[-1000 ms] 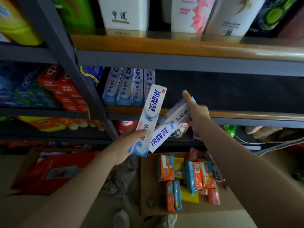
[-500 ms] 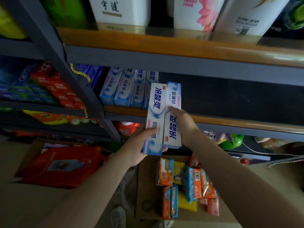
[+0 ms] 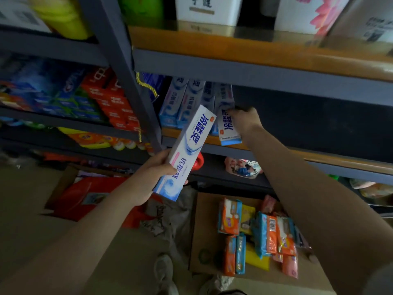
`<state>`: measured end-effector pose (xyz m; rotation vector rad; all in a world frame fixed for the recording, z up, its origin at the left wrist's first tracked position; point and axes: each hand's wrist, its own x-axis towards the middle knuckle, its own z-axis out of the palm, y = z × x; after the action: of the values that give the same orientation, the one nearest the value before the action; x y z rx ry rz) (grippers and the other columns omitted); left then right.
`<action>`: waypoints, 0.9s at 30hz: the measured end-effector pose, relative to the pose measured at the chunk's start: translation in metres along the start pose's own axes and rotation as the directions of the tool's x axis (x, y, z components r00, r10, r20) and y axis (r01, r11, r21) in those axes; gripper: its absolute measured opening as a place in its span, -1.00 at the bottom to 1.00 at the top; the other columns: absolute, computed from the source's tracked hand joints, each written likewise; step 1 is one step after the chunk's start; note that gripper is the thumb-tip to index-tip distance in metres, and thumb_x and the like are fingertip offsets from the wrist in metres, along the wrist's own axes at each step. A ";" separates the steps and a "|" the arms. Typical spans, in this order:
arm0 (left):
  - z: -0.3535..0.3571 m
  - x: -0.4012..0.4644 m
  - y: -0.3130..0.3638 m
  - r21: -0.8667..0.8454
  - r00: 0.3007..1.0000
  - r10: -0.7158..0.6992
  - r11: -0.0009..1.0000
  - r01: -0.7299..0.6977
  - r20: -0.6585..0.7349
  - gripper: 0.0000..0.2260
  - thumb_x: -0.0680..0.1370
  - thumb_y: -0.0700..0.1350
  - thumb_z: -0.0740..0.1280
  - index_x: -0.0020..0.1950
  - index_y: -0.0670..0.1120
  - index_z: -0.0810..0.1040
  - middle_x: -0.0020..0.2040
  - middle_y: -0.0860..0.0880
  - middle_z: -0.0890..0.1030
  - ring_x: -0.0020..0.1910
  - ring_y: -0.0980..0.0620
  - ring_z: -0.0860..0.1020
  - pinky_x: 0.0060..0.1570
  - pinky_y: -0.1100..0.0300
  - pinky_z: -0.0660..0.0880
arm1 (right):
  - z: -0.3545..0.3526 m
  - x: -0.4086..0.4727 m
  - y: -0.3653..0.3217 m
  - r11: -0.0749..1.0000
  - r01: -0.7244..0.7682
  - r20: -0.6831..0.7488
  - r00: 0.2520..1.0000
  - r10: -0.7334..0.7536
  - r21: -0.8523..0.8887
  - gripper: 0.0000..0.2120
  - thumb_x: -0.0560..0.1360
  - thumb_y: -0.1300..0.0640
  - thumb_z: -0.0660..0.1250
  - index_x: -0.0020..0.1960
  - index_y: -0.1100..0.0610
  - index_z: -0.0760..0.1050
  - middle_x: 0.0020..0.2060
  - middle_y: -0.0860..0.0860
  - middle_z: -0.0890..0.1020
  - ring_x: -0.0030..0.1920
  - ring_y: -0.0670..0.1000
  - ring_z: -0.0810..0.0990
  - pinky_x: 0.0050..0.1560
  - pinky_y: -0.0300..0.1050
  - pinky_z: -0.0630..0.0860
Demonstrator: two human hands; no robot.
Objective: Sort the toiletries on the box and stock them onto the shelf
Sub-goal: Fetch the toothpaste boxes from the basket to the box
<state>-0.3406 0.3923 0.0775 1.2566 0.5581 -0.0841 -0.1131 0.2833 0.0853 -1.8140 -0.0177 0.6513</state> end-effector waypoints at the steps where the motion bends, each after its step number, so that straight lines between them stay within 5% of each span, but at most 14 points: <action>1: -0.003 -0.002 -0.002 0.007 1.000 0.006 1.000 -0.006 -0.006 -0.46 0.25 -0.20 0.32 0.24 -0.04 0.46 0.00 -0.13 0.64 -0.15 -0.11 0.65 -0.23 0.10 0.55 | 0.004 0.003 0.001 0.999 0.008 -0.008 1.000 -0.008 -0.037 -0.93 0.49 0.16 0.32 -0.18 0.10 0.48 -0.20 0.12 0.65 -0.23 0.10 0.65 -0.14 0.03 0.62; 9: -0.010 -0.014 -0.008 -0.054 0.999 0.048 0.997 -0.049 -0.020 -0.59 0.32 -0.24 0.31 0.14 0.05 0.48 0.08 -0.07 0.63 -0.05 -0.15 0.64 -0.21 0.10 0.56 | 0.005 0.011 0.011 0.983 -0.005 -0.085 0.996 -0.010 -0.182 -0.73 0.37 -0.14 0.19 -0.16 0.01 0.55 -0.01 0.13 0.64 0.14 0.17 0.55 0.18 0.14 0.50; 11: -0.010 -0.017 -0.006 -0.052 0.998 0.055 0.997 -0.056 -0.028 -0.60 0.32 -0.23 0.31 0.13 0.05 0.49 0.06 -0.08 0.64 -0.07 -0.16 0.64 -0.20 0.10 0.57 | -0.001 -0.004 0.007 0.981 0.037 -0.093 0.994 -0.055 -0.190 -0.64 0.39 -0.10 0.20 -0.01 0.13 0.55 0.07 0.17 0.61 0.15 0.20 0.55 0.21 0.15 0.47; 14: -0.005 -0.018 -0.005 -0.087 0.998 0.061 0.994 -0.063 -0.029 -0.62 0.37 -0.24 0.32 0.14 0.05 0.49 0.03 -0.09 0.66 -0.10 -0.21 0.64 -0.23 0.10 0.57 | -0.003 -0.029 0.012 0.966 0.127 -0.040 0.989 -0.140 -0.224 -0.78 0.54 -0.05 0.21 -0.05 0.09 0.48 0.03 0.13 0.61 0.08 0.15 0.58 0.15 0.15 0.51; 18: 0.010 -0.014 -0.006 -0.100 0.994 0.075 0.992 -0.083 -0.086 -0.71 0.54 -0.31 0.21 0.12 0.04 0.48 0.03 -0.10 0.64 -0.10 -0.15 0.64 -0.23 0.13 0.56 | 0.000 -0.037 0.025 0.822 0.273 0.090 0.960 -0.264 -0.500 -0.30 0.34 -0.24 0.41 0.31 0.14 0.34 0.21 0.09 0.46 0.21 0.07 0.46 0.18 0.08 0.48; 23: 0.010 -0.018 -0.014 -0.102 0.985 0.116 0.986 -0.129 -0.128 -0.63 0.42 -0.26 0.33 0.19 0.02 0.46 0.08 -0.12 0.63 -0.04 -0.21 0.63 -0.13 0.08 0.57 | 0.000 -0.033 0.022 0.737 0.247 0.036 0.956 -0.290 -0.629 -0.35 0.42 -0.04 0.38 0.37 0.22 0.24 0.27 0.18 0.39 0.27 0.18 0.40 0.20 0.10 0.44; 27: 0.008 -0.021 -0.010 -0.101 0.987 0.131 0.985 -0.140 -0.092 -0.55 0.35 -0.24 0.42 0.21 -0.04 0.44 0.06 -0.12 0.64 -0.09 -0.18 0.65 -0.17 0.12 0.59 | 0.012 -0.024 0.014 0.630 0.296 0.112 0.942 -0.315 -0.718 -0.32 0.40 -0.09 0.37 0.38 0.18 0.22 0.26 0.17 0.40 0.27 0.22 0.39 0.20 0.16 0.44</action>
<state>-0.3599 0.3769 0.0794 1.1944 0.5417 0.1121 -0.1428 0.2815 0.0808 -2.5110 -0.6519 0.3840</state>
